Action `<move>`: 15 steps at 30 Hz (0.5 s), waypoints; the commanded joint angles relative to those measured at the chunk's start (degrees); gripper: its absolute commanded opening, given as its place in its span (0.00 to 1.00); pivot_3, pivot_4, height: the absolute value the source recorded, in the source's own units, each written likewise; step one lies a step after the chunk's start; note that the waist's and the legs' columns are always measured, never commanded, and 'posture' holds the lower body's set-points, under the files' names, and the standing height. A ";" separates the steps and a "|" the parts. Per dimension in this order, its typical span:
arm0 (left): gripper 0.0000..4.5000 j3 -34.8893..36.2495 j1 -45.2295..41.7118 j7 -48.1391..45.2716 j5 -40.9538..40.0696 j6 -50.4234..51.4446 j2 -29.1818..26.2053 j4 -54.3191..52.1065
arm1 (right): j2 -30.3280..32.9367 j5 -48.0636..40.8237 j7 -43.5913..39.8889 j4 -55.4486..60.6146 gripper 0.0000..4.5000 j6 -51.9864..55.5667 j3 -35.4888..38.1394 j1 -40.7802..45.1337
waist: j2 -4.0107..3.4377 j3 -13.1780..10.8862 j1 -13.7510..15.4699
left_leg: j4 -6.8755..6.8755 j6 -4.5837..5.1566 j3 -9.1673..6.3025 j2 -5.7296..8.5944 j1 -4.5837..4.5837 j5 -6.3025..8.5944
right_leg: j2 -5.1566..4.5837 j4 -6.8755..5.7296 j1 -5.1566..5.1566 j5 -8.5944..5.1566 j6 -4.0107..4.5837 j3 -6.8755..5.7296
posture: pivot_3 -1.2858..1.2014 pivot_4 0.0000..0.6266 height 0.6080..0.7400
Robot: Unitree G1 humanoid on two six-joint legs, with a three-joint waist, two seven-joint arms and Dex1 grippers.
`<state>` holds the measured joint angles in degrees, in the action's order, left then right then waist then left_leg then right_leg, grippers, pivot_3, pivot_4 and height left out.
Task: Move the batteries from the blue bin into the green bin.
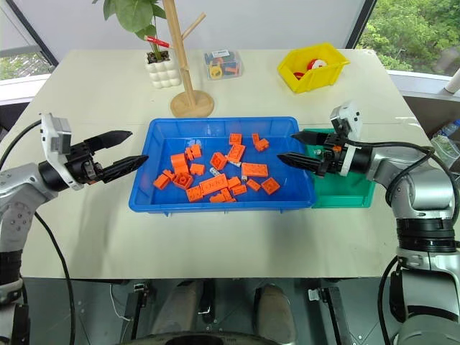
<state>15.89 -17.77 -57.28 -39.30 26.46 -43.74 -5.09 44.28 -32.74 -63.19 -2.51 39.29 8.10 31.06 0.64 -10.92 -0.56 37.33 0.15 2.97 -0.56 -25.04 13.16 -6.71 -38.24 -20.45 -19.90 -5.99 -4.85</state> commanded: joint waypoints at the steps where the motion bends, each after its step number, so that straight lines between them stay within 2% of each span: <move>1: 1.00 -0.54 -0.41 -1.31 0.05 -0.70 0.40 -0.28 | 0.60 -1.41 0.53 3.01 0.99 0.06 1.83 -0.44 | 0.00 0.00 -0.01 | 0.00 0.00 0.00 0.00 0.00 0.00 | 0.00 0.00 0.00 0.00 0.00 0.00 | 0.52 0.24 1.00; 15: 1.00 -0.06 -0.90 -1.94 -0.04 -0.08 0.16 -0.35 | -0.03 -1.46 1.67 3.52 0.99 -0.20 1.39 -0.22 | 0.00 0.00 0.01 | 0.01 0.00 -0.01 0.00 0.00 0.00 | 0.00 -0.01 0.01 0.00 0.00 0.00 | 0.52 0.24 1.00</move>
<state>14.50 -17.77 -58.99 -39.22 26.76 -42.79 -4.62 44.14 -32.96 -61.53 -0.40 39.57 8.14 29.82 0.65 -10.92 -0.56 37.33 0.15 2.95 -0.56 -25.04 13.16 -6.71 -38.25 -20.44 -19.90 -5.99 -4.85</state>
